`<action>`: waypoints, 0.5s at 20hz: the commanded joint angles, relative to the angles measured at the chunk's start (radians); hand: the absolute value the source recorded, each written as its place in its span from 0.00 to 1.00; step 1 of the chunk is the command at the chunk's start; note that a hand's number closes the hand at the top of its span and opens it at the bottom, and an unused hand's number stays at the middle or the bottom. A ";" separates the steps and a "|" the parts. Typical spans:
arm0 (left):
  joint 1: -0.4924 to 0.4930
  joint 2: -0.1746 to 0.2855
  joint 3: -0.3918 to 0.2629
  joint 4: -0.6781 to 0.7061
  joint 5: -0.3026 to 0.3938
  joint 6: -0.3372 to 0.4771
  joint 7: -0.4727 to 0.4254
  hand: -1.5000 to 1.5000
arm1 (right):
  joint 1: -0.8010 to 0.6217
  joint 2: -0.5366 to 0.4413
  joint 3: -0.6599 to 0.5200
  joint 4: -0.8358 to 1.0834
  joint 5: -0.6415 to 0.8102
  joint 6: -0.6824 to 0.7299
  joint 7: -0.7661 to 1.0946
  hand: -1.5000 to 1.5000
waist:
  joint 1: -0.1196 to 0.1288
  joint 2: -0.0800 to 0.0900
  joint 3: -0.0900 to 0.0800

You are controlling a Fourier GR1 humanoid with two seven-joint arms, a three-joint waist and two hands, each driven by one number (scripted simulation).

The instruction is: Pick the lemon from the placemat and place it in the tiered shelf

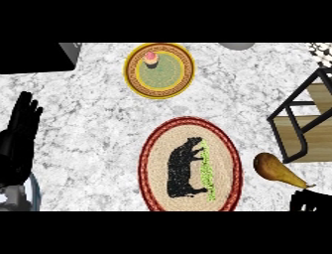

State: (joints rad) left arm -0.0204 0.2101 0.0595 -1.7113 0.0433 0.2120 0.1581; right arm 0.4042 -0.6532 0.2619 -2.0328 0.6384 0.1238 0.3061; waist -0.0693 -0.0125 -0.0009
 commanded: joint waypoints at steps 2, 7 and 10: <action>0.019 0.011 0.005 -0.017 0.007 -0.017 -0.006 0.50 | 0.148 0.000 -0.205 -0.254 -0.240 -0.022 -0.010 1.00 | 0.003 -0.001 -0.001; 0.050 -0.009 -0.005 -0.016 -0.009 -0.005 -0.027 0.50 | 0.221 0.057 -0.465 -0.406 -0.440 -0.068 0.033 1.00 | -0.004 -0.002 -0.001; 0.011 -0.013 -0.009 0.012 0.000 -0.019 -0.028 0.50 | 0.244 0.048 -0.647 -0.482 -0.528 -0.046 0.115 1.00 | 0.007 0.003 -0.001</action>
State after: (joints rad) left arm -0.0007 0.2169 0.0647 -1.7263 0.0502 0.1937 0.1545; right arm 0.5859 -0.6180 -0.1929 -2.3918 0.2287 0.0765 0.3571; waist -0.0663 -0.0127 -0.0020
